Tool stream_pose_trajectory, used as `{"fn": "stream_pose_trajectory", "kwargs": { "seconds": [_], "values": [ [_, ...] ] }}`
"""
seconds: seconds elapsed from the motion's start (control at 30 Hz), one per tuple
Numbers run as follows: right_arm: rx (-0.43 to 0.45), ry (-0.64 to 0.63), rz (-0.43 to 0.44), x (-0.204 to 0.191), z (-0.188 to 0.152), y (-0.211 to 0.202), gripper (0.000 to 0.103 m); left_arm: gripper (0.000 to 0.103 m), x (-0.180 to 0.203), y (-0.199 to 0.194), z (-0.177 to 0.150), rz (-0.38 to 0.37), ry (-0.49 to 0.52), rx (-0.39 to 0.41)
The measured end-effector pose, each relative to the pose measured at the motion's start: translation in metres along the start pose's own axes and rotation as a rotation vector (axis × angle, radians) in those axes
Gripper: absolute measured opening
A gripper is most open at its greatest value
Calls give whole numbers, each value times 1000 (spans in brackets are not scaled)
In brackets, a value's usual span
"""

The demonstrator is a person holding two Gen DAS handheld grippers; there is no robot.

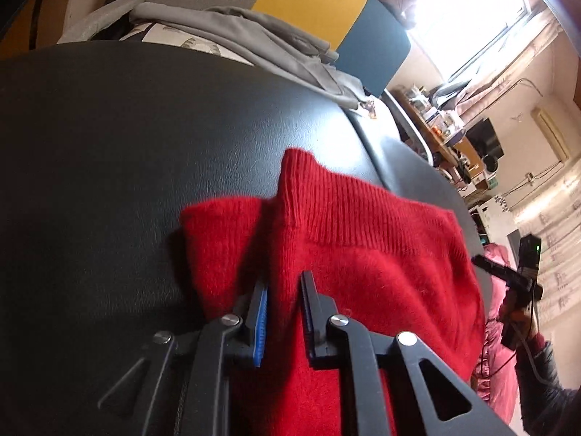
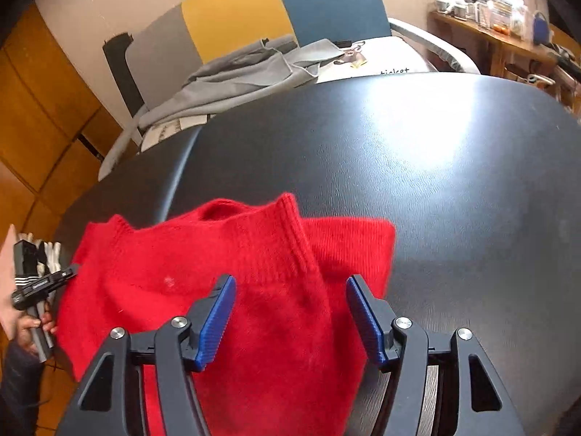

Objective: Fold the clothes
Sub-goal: 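Open both grippers and release the folded sweater onto the seat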

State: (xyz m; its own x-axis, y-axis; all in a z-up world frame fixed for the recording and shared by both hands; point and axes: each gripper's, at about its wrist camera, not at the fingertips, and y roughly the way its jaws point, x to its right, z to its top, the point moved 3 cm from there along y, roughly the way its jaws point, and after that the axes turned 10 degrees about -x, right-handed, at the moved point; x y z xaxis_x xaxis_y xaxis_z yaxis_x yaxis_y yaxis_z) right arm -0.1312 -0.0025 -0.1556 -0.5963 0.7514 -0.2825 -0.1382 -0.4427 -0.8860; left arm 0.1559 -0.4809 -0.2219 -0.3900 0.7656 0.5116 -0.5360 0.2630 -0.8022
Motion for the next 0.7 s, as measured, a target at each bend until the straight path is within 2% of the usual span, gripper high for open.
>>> {"fn": "stream_pose_trajectory", "kwargs": {
  "seconds": [0.13,0.2,0.23,0.27,0.3,0.4,0.47,0.6,0.7],
  "values": [
    [-43,-49,-45,-3,14,21,63,18,3,1,1,16,2,9],
    [-69,-78,-77,-7,19,33,49,11,8,1,0,29,33,11],
    [-78,-101,-120,-10,19,35,29,7,11,0,0,39,50,15],
    [-76,-133,-154,-16,19,34,15,6,14,-2,-1,44,57,24],
    [-73,-166,-188,-23,19,32,10,5,16,-6,-1,44,55,39],
    [-38,-275,-300,-42,16,19,10,5,14,-15,-3,45,36,75],
    [17,-298,-343,-47,15,2,9,5,11,-21,-5,45,21,98],
    [72,-262,-374,-40,17,-14,9,5,6,-32,-9,45,-10,144],
    [73,-219,-353,-32,17,-8,9,5,-2,-14,-11,93,-27,96]
  ]
}}
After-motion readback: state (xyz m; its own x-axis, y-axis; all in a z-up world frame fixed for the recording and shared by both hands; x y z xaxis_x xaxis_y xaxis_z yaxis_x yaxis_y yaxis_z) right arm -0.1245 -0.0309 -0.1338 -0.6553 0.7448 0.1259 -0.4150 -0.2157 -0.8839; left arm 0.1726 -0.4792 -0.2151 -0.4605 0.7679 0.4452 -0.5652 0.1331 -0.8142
